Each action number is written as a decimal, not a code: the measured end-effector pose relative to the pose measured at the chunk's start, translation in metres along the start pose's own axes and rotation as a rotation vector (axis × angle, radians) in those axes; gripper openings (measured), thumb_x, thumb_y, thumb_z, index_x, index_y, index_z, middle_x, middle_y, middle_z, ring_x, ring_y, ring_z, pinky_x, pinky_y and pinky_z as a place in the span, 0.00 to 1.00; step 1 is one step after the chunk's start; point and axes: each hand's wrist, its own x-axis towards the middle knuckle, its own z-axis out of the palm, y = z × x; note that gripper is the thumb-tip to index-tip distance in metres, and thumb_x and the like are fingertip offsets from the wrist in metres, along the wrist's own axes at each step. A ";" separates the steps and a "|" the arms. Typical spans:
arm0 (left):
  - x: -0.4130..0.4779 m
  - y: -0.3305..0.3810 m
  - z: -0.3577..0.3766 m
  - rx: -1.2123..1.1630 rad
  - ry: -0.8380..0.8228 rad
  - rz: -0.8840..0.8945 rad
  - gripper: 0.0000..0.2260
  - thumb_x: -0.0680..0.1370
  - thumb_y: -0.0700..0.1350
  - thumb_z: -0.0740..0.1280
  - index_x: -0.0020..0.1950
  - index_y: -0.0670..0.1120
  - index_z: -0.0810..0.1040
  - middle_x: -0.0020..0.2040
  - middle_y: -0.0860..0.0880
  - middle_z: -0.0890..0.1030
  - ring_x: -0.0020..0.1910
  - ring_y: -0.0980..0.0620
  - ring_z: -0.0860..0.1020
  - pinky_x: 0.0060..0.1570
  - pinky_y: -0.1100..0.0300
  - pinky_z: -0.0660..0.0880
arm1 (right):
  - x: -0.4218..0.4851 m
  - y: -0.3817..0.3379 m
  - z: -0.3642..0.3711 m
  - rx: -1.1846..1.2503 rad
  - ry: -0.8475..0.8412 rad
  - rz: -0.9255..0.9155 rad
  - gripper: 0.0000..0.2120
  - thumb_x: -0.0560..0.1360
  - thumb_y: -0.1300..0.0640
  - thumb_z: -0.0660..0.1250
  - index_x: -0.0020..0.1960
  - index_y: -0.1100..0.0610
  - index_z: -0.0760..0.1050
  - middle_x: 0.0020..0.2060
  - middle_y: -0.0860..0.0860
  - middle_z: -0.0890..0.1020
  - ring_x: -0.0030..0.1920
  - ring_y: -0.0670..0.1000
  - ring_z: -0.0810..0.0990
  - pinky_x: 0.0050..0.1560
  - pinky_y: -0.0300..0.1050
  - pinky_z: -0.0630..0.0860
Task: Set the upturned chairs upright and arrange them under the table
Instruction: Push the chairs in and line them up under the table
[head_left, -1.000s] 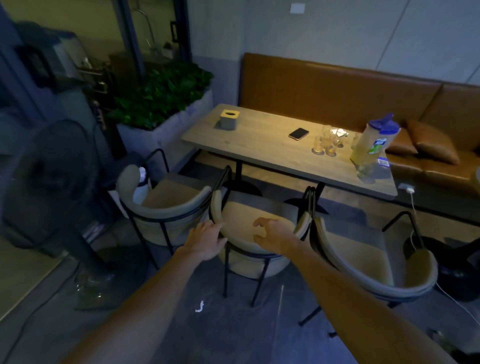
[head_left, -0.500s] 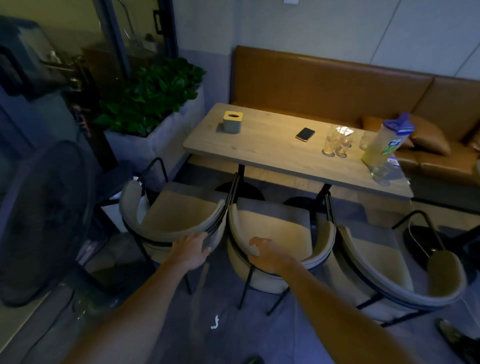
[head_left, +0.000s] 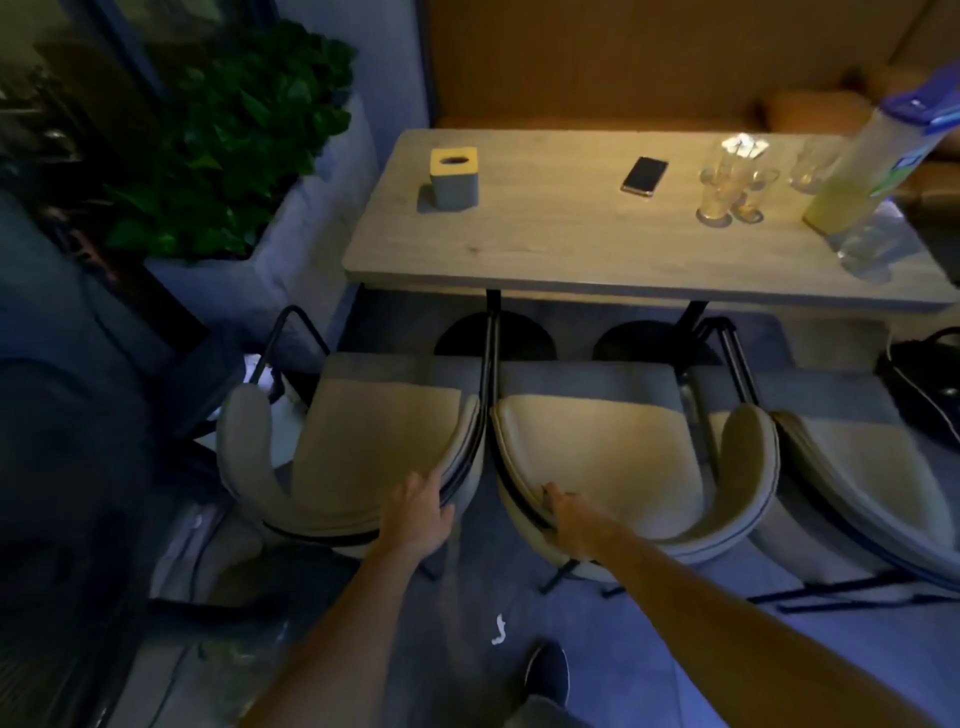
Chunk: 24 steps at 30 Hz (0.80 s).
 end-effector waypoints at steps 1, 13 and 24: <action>0.007 -0.002 0.002 -0.004 -0.015 -0.006 0.28 0.81 0.53 0.60 0.79 0.52 0.55 0.71 0.45 0.66 0.69 0.43 0.66 0.67 0.51 0.66 | 0.007 -0.001 0.002 0.010 0.001 0.009 0.28 0.77 0.51 0.64 0.72 0.60 0.59 0.61 0.62 0.76 0.58 0.63 0.78 0.51 0.51 0.74; 0.064 -0.030 0.016 -0.033 -0.326 -0.059 0.41 0.81 0.40 0.59 0.76 0.60 0.29 0.80 0.44 0.41 0.78 0.40 0.49 0.75 0.38 0.50 | 0.051 -0.011 0.023 0.044 0.115 0.118 0.24 0.82 0.48 0.54 0.71 0.63 0.60 0.58 0.61 0.79 0.56 0.61 0.80 0.54 0.51 0.74; 0.062 -0.028 0.022 0.041 -0.231 -0.050 0.45 0.79 0.38 0.63 0.77 0.56 0.29 0.80 0.42 0.42 0.78 0.38 0.47 0.74 0.38 0.50 | 0.062 -0.015 0.016 0.028 0.136 0.061 0.24 0.83 0.47 0.53 0.72 0.61 0.59 0.55 0.59 0.80 0.52 0.59 0.81 0.51 0.49 0.75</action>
